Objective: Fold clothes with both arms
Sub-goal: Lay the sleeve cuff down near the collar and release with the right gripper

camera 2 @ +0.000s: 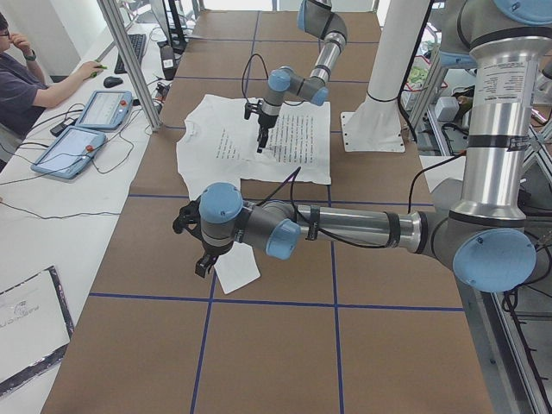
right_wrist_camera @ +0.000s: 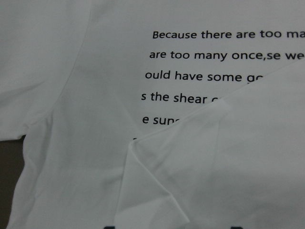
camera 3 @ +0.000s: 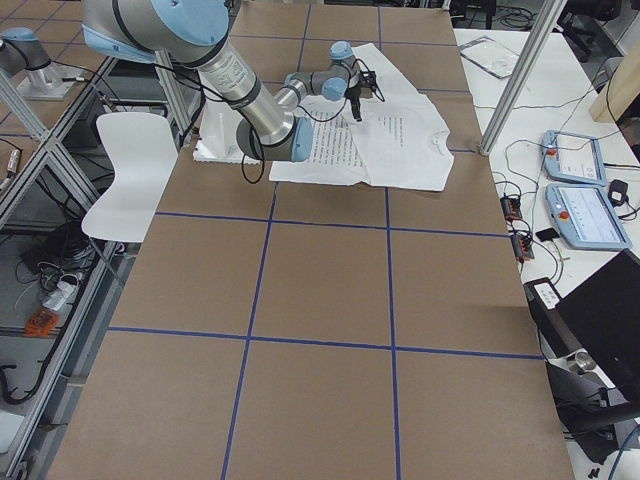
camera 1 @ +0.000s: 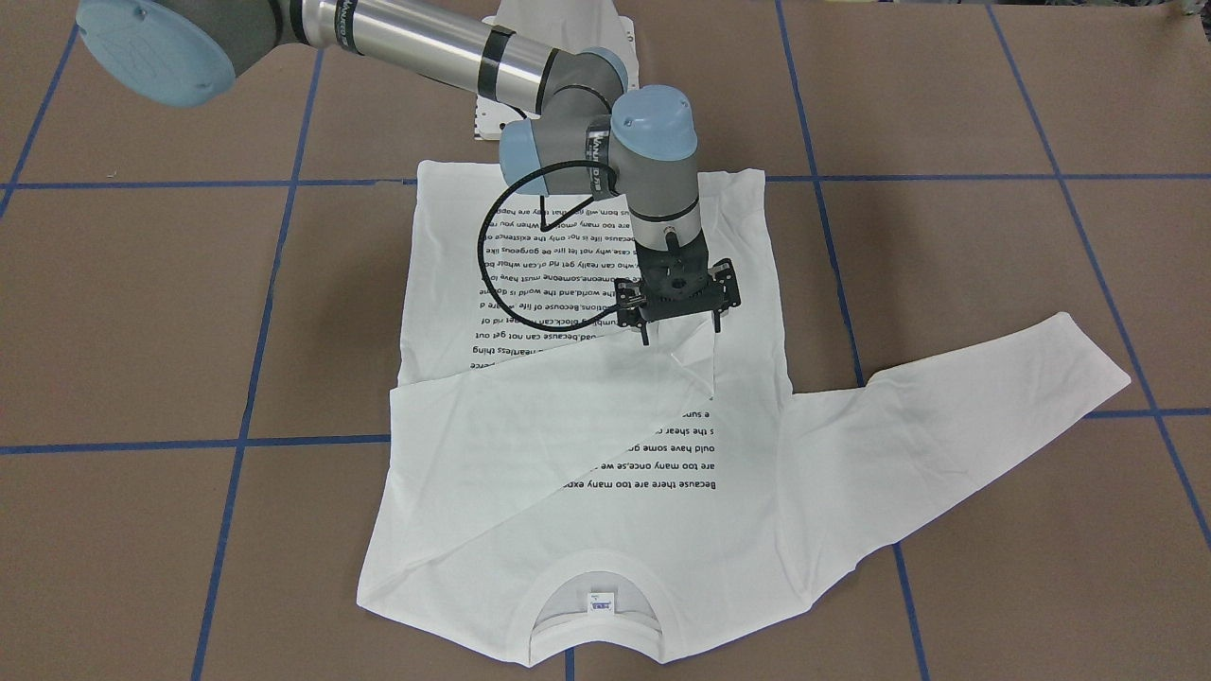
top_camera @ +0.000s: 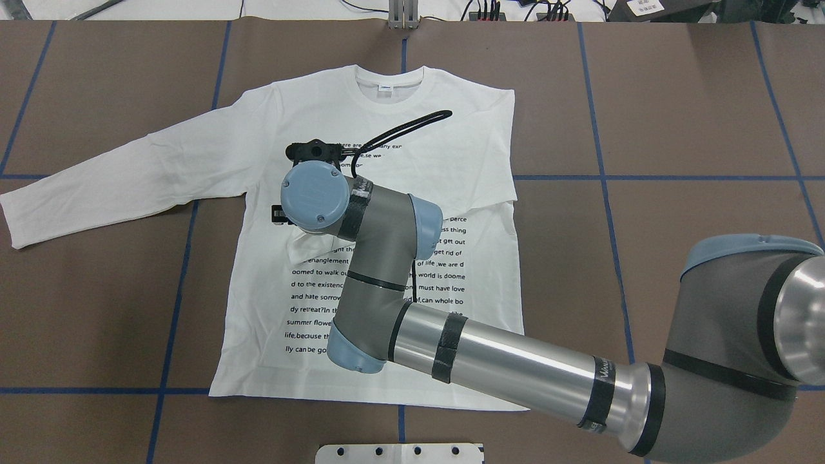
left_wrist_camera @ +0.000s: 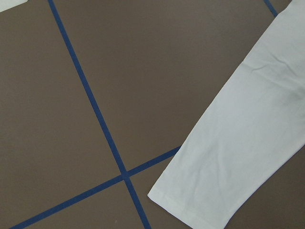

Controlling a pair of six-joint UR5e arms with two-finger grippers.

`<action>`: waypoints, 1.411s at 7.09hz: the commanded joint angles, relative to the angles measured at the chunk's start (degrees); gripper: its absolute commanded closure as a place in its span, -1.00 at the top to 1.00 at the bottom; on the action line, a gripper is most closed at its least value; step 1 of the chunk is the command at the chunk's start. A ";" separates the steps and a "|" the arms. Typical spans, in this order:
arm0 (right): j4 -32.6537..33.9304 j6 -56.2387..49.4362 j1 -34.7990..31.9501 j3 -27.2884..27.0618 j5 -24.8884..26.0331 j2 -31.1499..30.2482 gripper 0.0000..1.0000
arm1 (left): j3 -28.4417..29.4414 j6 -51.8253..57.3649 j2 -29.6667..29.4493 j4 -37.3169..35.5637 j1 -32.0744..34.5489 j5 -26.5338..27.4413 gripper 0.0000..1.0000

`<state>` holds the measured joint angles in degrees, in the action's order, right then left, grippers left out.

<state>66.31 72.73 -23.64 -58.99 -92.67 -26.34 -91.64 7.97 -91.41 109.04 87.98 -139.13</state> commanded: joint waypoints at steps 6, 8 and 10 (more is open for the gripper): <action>-0.39 -0.75 0.17 1.42 -0.31 0.58 -1.00 | 3.92 -0.06 -0.09 4.95 -0.09 0.08 1.00; -0.48 -0.75 0.26 1.42 -0.67 1.46 -1.00 | 3.92 -0.06 -0.09 4.95 -0.09 0.08 1.00; -1.44 -0.75 0.87 1.42 -0.49 2.43 -1.00 | 4.10 -0.06 -0.17 4.95 -0.09 0.08 1.00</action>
<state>65.51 71.98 -23.14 -57.57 -93.24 -24.38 -87.63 7.91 -91.52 114.00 87.89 -139.04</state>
